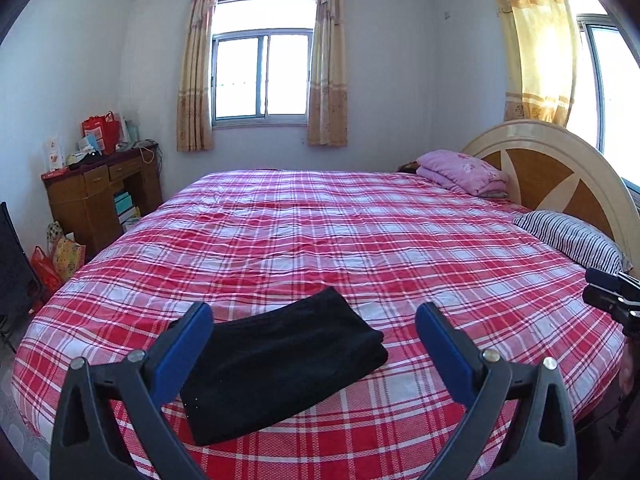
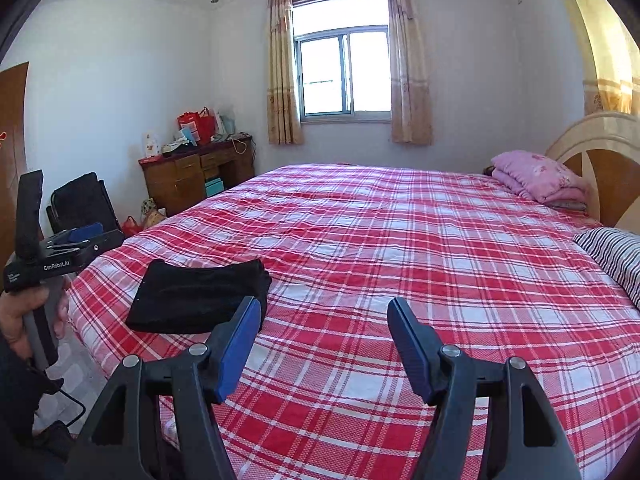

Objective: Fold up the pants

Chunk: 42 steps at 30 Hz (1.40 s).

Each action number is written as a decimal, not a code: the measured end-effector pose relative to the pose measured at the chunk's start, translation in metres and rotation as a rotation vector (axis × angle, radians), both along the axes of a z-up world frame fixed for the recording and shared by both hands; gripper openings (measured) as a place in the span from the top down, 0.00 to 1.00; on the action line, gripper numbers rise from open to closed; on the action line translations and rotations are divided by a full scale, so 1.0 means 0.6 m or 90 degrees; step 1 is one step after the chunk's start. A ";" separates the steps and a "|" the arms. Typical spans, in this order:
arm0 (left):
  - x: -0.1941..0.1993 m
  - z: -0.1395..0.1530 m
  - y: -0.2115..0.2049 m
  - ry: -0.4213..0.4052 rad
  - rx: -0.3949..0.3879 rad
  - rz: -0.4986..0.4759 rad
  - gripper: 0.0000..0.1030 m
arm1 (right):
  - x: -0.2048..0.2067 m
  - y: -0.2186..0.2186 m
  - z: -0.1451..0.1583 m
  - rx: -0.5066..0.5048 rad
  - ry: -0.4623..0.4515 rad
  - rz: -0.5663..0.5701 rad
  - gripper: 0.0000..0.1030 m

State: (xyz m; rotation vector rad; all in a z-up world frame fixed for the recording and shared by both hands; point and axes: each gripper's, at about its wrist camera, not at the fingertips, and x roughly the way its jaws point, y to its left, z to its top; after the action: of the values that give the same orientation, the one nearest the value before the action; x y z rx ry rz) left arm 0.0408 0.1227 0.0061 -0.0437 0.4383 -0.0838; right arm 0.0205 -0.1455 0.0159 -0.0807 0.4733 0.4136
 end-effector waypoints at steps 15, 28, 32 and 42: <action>-0.015 0.004 -0.023 -0.017 0.015 -0.004 0.00 | -0.021 -0.005 0.007 -0.009 -0.026 -0.010 0.34; -0.017 0.005 -0.024 -0.019 0.019 -0.001 0.00 | -0.016 0.004 -0.006 -0.018 -0.018 -0.009 0.34; -0.018 0.005 -0.023 -0.018 0.021 0.001 0.00 | -0.017 0.003 -0.004 -0.019 -0.023 -0.012 0.34; -0.016 0.004 -0.025 -0.012 0.028 0.008 0.00 | -0.022 -0.005 0.003 -0.009 -0.033 -0.018 0.34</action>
State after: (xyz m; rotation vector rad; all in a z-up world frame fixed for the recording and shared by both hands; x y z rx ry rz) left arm 0.0311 0.1078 0.0087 -0.0023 0.4212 -0.0618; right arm 0.0076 -0.1485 0.0177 -0.0982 0.4264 0.3803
